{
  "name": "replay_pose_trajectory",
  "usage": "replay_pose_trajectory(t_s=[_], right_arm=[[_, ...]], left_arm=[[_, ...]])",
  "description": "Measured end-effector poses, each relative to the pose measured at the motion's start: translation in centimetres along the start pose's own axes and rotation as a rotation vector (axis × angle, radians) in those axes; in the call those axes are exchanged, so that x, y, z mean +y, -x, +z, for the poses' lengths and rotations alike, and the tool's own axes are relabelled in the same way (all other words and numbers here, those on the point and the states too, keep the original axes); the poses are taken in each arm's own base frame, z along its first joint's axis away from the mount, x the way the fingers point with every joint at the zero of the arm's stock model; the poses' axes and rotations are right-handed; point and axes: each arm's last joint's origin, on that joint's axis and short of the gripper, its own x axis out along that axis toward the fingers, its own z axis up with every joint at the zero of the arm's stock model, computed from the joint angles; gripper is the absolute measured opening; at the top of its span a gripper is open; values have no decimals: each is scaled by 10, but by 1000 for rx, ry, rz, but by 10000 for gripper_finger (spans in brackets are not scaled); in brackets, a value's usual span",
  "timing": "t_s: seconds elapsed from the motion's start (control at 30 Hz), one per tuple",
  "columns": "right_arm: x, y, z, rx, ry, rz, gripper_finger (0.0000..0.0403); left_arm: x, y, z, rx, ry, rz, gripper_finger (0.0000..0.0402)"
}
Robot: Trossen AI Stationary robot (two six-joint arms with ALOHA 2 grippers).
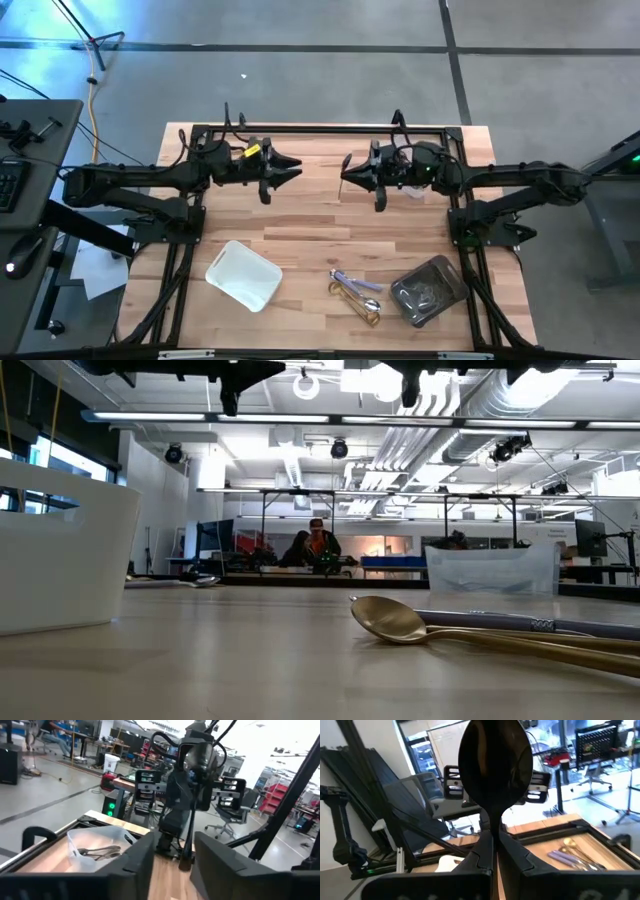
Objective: Sort silverware by color (type)
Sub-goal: Put the black spoon into the transparent bin
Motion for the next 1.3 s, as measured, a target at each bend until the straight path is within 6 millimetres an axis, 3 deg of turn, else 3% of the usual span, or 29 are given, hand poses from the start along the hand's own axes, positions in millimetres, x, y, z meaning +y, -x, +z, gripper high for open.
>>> replay_pose_trajectory(t_s=[0.17, 0.33, 0.57, 0.7, 0.93, 1.17, 1.3], right_arm=[[-1, -14, -6, -55, 10, 24, 0], [-2, -20, -11, -62, 7, 26, 0], [-2, -17, -11, -30, 2, 19, 0], [0, -8, -9, 24, 11, 5, 0], [4, 6, 0, 43, 34, 1, 0], [3, 8, -1, 68, 37, -20, 0], [3, 8, -1, 69, 37, -20, 0]], left_arm=[[-6, -23, 0, 43, 4, -55, 186], [-7, -42, -6, 85, -4, -70, 197], [-9, -28, 8, 83, -70, -113, 194], [-12, -8, 18, 122, -126, -94, 155], [-16, 17, 24, 114, -172, -92, 13], [-10, 31, 2, 98, -101, -40, 2], [-10, 35, 2, 78, -92, -30, 1]])
